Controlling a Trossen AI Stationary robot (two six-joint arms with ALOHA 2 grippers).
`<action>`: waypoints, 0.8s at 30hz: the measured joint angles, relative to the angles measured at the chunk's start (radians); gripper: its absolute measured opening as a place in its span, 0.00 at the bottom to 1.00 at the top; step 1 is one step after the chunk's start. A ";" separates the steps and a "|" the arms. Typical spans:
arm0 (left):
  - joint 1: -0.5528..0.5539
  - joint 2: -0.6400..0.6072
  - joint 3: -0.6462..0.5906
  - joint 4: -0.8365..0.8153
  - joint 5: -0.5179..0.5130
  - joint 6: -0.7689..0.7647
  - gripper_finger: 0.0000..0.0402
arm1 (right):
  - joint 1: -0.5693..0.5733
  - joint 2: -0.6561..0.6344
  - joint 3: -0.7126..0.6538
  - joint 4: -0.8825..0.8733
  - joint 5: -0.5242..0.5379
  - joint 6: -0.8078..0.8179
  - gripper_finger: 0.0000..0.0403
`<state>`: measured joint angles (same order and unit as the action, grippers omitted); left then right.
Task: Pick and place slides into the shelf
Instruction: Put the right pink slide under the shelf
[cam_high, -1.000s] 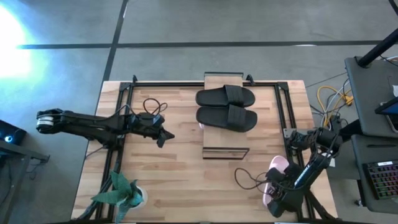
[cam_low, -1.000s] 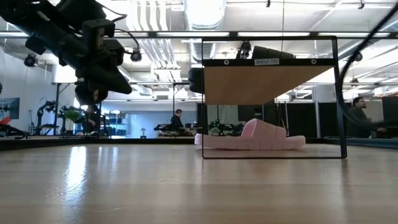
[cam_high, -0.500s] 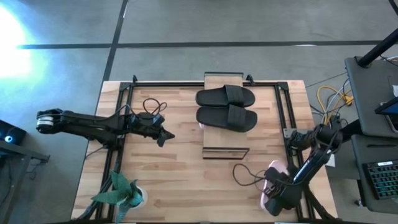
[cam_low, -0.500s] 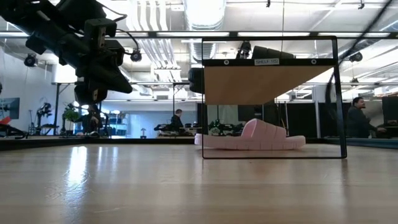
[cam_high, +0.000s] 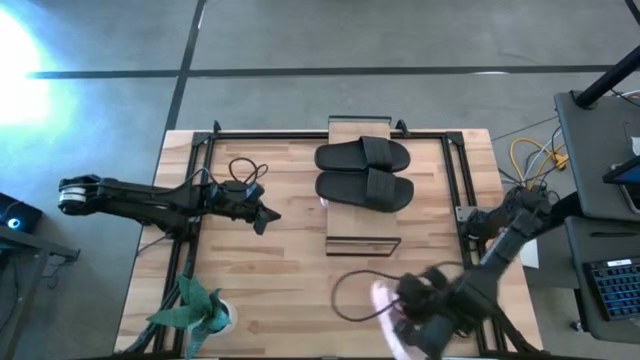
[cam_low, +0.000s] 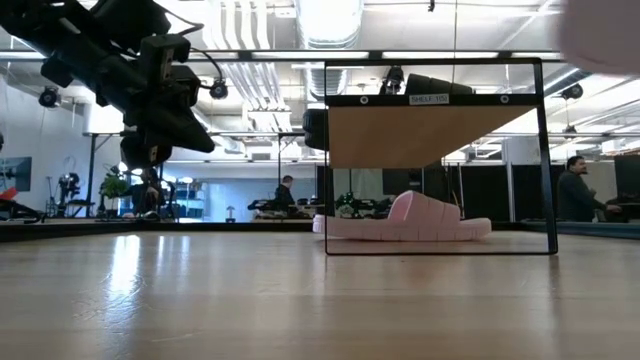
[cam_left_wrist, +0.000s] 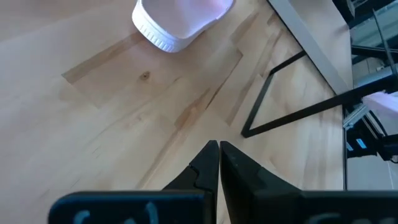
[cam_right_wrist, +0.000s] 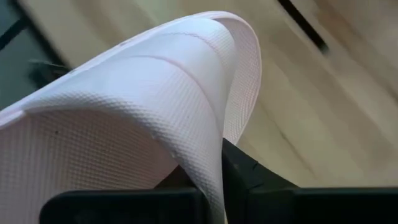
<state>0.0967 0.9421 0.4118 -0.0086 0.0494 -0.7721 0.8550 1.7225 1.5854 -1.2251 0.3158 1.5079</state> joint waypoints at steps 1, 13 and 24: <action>0.000 0.000 0.000 0.000 0.000 0.000 0.00 | -0.033 0.008 0.017 0.025 -0.006 -0.087 0.03; -0.009 -0.178 0.000 -0.190 0.107 0.030 0.00 | -0.420 0.227 0.339 0.201 -0.131 -1.000 0.03; -0.010 -0.451 0.000 -0.401 0.081 0.129 0.00 | -0.522 0.620 0.770 0.102 -0.068 -1.306 0.03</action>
<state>0.0864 0.4910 0.4118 -0.4095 0.1306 -0.6433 0.3326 2.3422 2.3554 -1.1229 0.2481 0.2017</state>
